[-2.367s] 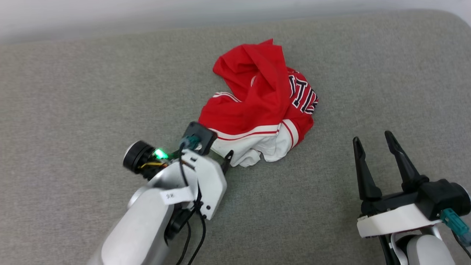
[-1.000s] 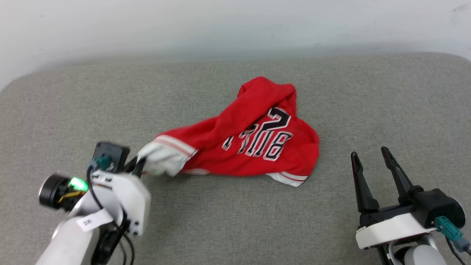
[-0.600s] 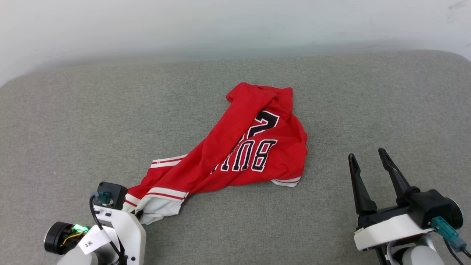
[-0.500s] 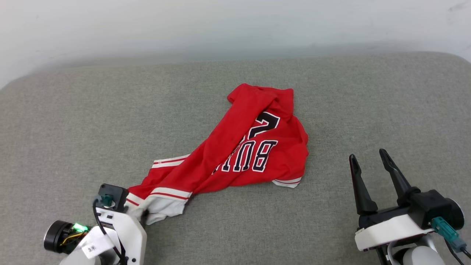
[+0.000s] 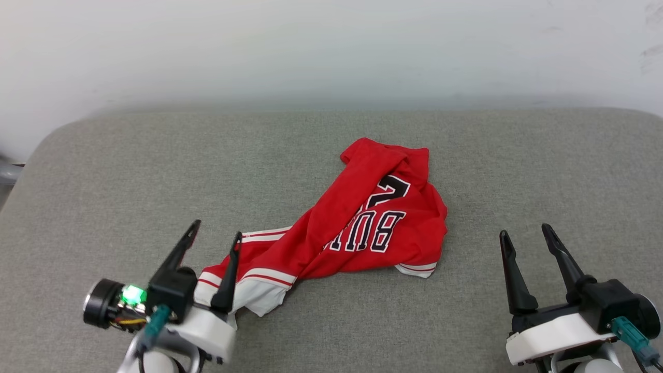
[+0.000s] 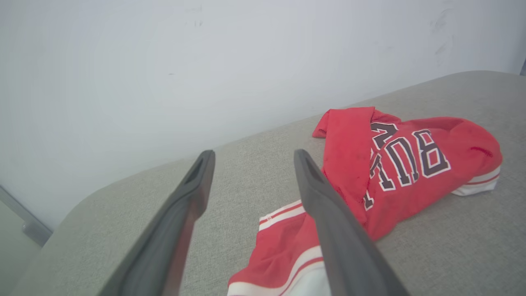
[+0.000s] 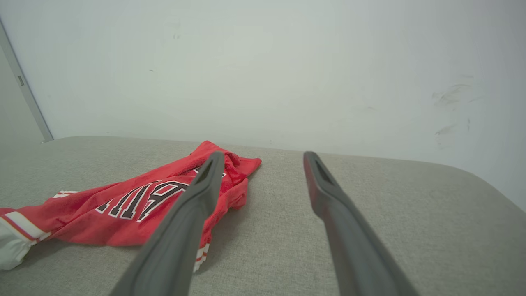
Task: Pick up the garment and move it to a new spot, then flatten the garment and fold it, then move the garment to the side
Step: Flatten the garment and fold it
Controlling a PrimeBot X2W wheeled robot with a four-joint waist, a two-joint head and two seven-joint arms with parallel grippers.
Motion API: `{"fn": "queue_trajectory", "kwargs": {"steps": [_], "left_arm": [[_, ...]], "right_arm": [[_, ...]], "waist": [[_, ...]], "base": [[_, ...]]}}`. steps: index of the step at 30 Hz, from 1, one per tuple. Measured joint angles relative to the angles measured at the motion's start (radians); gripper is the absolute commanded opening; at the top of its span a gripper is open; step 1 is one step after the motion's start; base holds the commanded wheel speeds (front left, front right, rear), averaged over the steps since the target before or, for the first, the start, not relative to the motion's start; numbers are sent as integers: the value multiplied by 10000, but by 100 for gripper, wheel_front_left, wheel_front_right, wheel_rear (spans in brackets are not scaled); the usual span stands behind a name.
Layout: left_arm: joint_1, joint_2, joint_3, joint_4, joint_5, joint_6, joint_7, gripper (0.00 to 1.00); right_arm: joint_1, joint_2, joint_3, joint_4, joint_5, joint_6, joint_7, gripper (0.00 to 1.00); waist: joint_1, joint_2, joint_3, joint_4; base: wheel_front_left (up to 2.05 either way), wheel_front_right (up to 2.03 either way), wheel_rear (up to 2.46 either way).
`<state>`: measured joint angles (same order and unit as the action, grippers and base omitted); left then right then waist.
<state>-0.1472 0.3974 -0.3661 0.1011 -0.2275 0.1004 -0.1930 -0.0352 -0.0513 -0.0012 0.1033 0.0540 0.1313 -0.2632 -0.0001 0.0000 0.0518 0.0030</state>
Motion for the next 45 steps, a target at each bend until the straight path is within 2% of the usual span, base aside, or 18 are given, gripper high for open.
{"fn": "queue_trajectory", "kwargs": {"steps": [3,6,9,12,15,23,27,31,39,40,41,45], "left_arm": [[420,-261,-71,-174,305,357,-566,100],[830,-537,-2,-633,581,702,-669,100],[1045,-844,173,-1308,744,832,-702,100],[1271,-951,188,-1384,947,759,-700,100],[1244,-1095,205,-1429,1091,616,-700,100],[982,-1421,372,-1400,1290,274,-702,100],[934,-1597,430,-1317,1369,144,-702,100],[829,-1785,500,-1267,1457,52,-702,100],[746,-1979,623,-1156,1618,-178,-702,100],[741,-2010,629,-1137,1630,-207,-702,100],[741,-2044,652,-1114,1632,-213,-702,100],[749,-2105,771,-1007,1664,-274,-702,100]], "right_arm": [[102,2,-17,-2,0,0,0,100],[161,0,-35,-23,-4,0,0,100],[169,2,46,48,-59,0,0,100],[169,-67,334,284,-167,-2,0,100],[49,-410,984,920,330,2,380,100],[-1379,-2203,2717,1766,2075,2,3881,100],[-2009,-2765,3519,2104,2924,2,5047,100],[-2557,-3095,4077,2479,3425,0,5377,100],[-3442,-3250,4899,3287,3590,0,4966,100],[-3522,-3262,5060,3381,3580,0,4945,46],[-3591,-3275,5177,3457,3513,0,4847,0],[-3823,-3442,5451,3797,3365,0,4424,0]], "waist": [[0,0,-117,66],[0,0,-131,118],[0,0,-78,206],[0,0,0,328],[0,0,109,463],[1,0,484,953],[1,0,657,1279],[1,0,844,1616],[2,0,1250,2213],[2,0,1286,2264],[2,0,1312,2303],[2,0,1274,2290]], "base": [[0,0,0],[0,0,0],[0,0,0],[0,0,0],[0,0,0],[0,0,0],[0,0,0],[0,0,0],[0,0,0],[0,0,0],[0,0,0],[0,0,0]]}}
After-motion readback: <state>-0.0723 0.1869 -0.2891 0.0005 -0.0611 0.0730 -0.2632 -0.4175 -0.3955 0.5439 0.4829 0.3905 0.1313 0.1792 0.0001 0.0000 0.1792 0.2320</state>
